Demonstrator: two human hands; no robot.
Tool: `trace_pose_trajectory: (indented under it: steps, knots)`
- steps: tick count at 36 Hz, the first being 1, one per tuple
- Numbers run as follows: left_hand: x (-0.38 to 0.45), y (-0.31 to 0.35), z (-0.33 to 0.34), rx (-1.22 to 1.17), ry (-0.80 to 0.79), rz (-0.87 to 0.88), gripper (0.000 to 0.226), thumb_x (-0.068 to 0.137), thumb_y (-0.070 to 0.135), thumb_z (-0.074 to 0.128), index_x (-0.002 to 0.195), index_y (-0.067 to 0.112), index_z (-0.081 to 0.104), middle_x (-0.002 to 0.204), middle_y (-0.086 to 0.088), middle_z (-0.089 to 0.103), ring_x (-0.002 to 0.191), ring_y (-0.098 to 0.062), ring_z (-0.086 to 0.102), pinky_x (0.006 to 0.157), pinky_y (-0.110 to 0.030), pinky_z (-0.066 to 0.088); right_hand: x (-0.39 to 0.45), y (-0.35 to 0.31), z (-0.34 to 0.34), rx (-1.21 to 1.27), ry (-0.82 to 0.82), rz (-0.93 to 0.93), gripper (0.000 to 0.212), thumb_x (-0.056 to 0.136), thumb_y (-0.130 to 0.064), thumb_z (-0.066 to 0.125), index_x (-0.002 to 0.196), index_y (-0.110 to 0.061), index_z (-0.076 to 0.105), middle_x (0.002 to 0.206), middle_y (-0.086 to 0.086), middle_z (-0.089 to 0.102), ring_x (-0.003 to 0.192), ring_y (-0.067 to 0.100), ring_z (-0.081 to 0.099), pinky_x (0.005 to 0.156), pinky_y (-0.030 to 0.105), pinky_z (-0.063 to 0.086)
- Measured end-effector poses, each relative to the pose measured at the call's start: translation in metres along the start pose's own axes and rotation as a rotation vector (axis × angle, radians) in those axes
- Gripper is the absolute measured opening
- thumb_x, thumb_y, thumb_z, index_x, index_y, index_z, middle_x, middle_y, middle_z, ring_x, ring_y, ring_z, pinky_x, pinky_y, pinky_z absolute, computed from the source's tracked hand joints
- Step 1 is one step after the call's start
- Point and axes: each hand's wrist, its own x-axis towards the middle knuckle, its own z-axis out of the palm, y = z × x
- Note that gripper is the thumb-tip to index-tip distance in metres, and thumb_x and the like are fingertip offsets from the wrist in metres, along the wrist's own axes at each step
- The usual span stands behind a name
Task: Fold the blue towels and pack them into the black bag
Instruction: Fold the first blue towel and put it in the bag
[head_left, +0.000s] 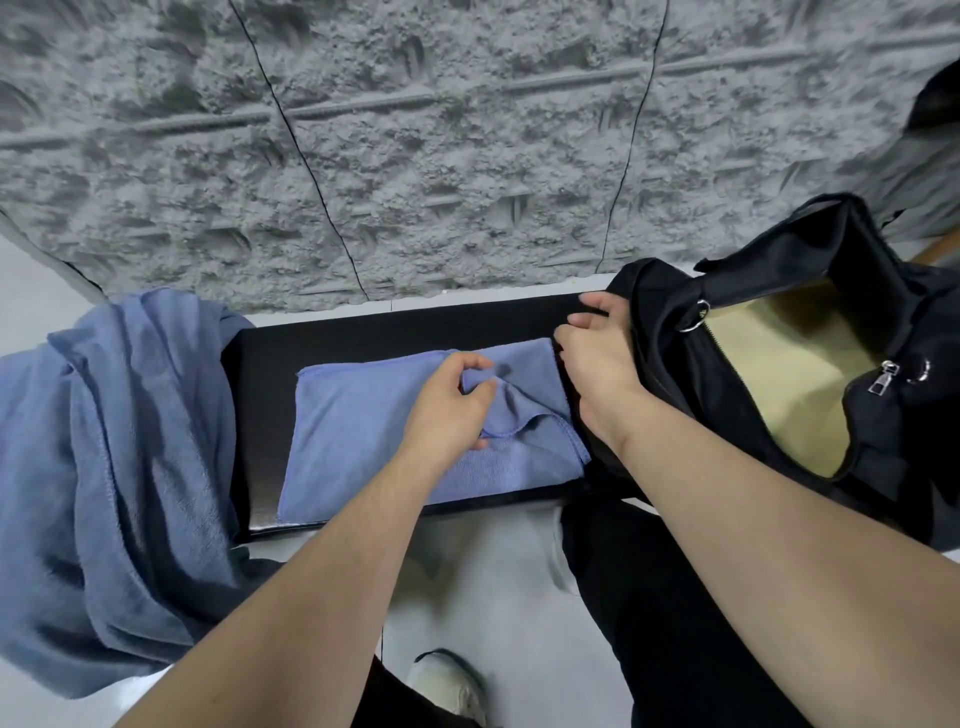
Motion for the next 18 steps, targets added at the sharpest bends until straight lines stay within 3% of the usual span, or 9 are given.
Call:
trace_pose_trajectory:
  steps: [3,6,8,12,15,18]
  knots:
    - [-0.001,0.004,0.002,-0.077,-0.022,0.026,0.019,0.097,0.016,0.055,0.108,0.032,0.058,0.085,0.0,0.053,0.061,-0.008,0.048,0.054,-0.025,0.053,0.001,0.002,-0.001,-0.063,0.0,-0.099,0.03,0.091,0.0,0.05,0.113,-0.019,0.05,0.109,-0.001,0.051,0.077,0.002,0.047,0.063,0.013,0.038]
    - [-0.006,0.012,0.006,-0.211,-0.072,0.033,0.024,0.099,0.026,0.055,0.12,0.037,0.054,0.091,0.007,0.064,0.074,-0.012,0.067,0.061,-0.03,0.056,0.001,0.003,-0.001,-0.076,-0.004,-0.183,0.023,0.092,0.001,0.048,0.107,-0.016,0.049,0.095,-0.001,0.051,0.073,0.001,0.046,0.061,0.003,0.037]
    - [-0.008,0.016,0.008,-0.297,-0.095,0.014,0.029,0.1,0.031,0.053,0.128,0.041,0.049,0.105,0.008,0.069,0.088,-0.016,0.072,0.067,-0.032,0.058,0.002,0.002,-0.004,-0.078,0.005,-0.204,0.021,0.092,0.0,0.046,0.107,-0.016,0.049,0.089,-0.005,0.049,0.07,0.002,0.045,0.058,0.003,0.036]
    - [-0.008,0.014,0.011,-0.296,-0.125,0.024,0.033,0.102,0.033,0.05,0.133,0.042,0.045,0.113,0.015,0.068,0.095,-0.014,0.071,0.077,-0.036,0.06,0.005,0.006,-0.009,-0.098,0.004,-0.239,0.02,0.092,-0.002,0.046,0.106,-0.016,0.05,0.086,-0.007,0.049,0.067,0.005,0.045,0.053,0.005,0.035]
    - [-0.009,0.01,0.01,-0.188,-0.093,0.073,0.027,0.102,0.026,0.051,0.127,0.037,0.051,0.114,0.011,0.064,0.083,-0.008,0.069,0.067,-0.03,0.056,0.002,0.006,-0.008,-0.116,-0.056,-0.316,0.021,0.092,0.003,0.047,0.104,-0.013,0.051,0.09,-0.003,0.05,0.078,0.007,0.048,0.065,0.006,0.039]
    - [-0.01,0.003,0.007,0.029,-0.021,0.14,0.018,0.099,0.021,0.053,0.107,0.037,0.055,0.094,0.013,0.058,0.06,-0.001,0.052,0.06,-0.019,0.044,-0.001,0.004,-0.004,-0.193,-0.149,-0.42,0.027,0.088,0.01,0.047,0.103,-0.01,0.057,0.101,0.007,0.059,0.087,0.01,0.053,0.076,0.008,0.041]
